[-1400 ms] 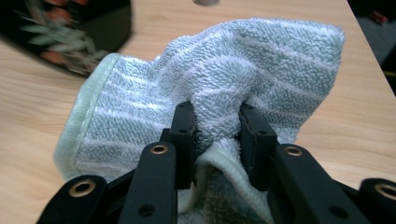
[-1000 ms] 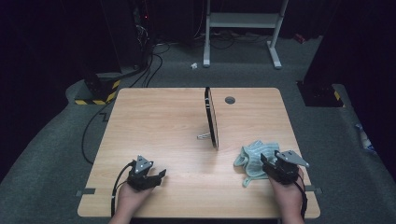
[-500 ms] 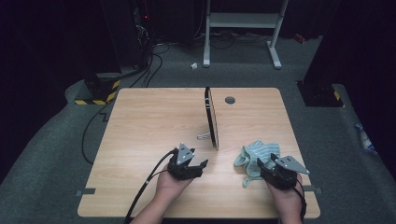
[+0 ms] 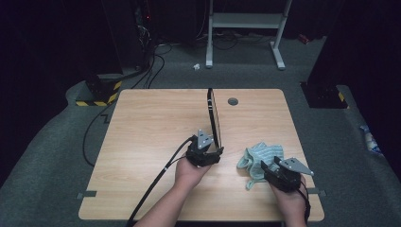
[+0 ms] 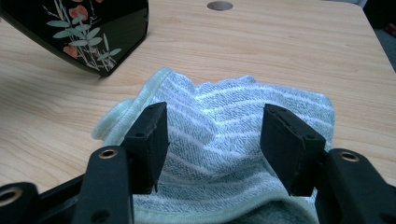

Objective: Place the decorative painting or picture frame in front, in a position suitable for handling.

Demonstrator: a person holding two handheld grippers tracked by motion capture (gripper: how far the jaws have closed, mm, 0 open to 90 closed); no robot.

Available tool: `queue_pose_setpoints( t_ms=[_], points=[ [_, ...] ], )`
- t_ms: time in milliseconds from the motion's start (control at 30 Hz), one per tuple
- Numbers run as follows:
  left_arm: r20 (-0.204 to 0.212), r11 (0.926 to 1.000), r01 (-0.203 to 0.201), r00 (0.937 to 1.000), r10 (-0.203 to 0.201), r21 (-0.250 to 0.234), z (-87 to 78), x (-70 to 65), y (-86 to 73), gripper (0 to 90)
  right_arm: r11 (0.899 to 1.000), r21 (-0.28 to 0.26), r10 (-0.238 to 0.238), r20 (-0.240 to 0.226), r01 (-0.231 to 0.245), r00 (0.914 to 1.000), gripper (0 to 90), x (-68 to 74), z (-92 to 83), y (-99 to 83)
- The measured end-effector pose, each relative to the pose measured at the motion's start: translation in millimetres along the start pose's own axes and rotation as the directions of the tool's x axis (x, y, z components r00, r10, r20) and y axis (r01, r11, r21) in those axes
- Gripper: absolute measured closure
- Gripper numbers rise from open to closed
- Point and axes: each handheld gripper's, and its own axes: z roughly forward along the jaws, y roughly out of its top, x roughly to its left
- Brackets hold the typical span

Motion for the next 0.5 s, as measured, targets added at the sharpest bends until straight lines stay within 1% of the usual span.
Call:
queue_pose_setpoints(
  t_ms=[33, 100, 133, 167, 267, 400, 500],
  points=[
    [-0.002, 0.9999, 0.010, 0.9999, -0.010, 0.004, 4.8, -0.5, 1.6, 39.8, 1.000, -0.003, 0.004, -0.003, -0.004, 1.0000, 41.9, 0.7, -0.6, 0.4],
    [-0.003, 0.9998, 0.017, 0.9999, -0.017, -0.005, 6.2, 0.6, 2.4, 42.7, 1.000, -0.005, 0.002, -0.004, -0.002, 1.0000, 41.9, 1.4, -1.0, 0.1],
    [-0.003, 0.9998, 0.017, 0.9999, -0.017, -0.005, 6.2, 0.6, 2.4, 45.1, 1.000, -0.004, 0.001, -0.005, -0.001, 1.0000, 41.9, 1.7, -1.1, -0.2],
    [-0.011, 0.9999, 0.013, 0.9999, -0.013, -0.009, 6.6, 1.3, 2.8, 47.5, 1.000, -0.002, -0.001, -0.006, 0.001, 1.0000, 41.9, 2.2, -0.7, -0.6],
    [-0.004, 1.0000, 0.005, 1.0000, -0.005, -0.005, 6.6, 2.3, 2.7, 52.8, 1.000, 0.009, 0.002, -0.004, -0.002, 1.0000, 42.3, 2.6, 2.1, -2.0],
    [-0.009, 1.0000, 0.000, 1.0000, 0.000, -0.010, 4.2, 3.6, 2.3, 56.0, 1.000, 0.016, 0.007, -0.008, -0.007, 0.9999, 42.3, 2.2, 4.1, -3.6],
    [-0.014, 0.9998, -0.002, 0.9999, 0.002, -0.018, -2.4, 8.3, 0.0, 59.6, 1.000, 0.018, 0.008, -0.004, -0.008, 1.0000, 42.4, 1.5, 3.3, -4.6]
  ],
)
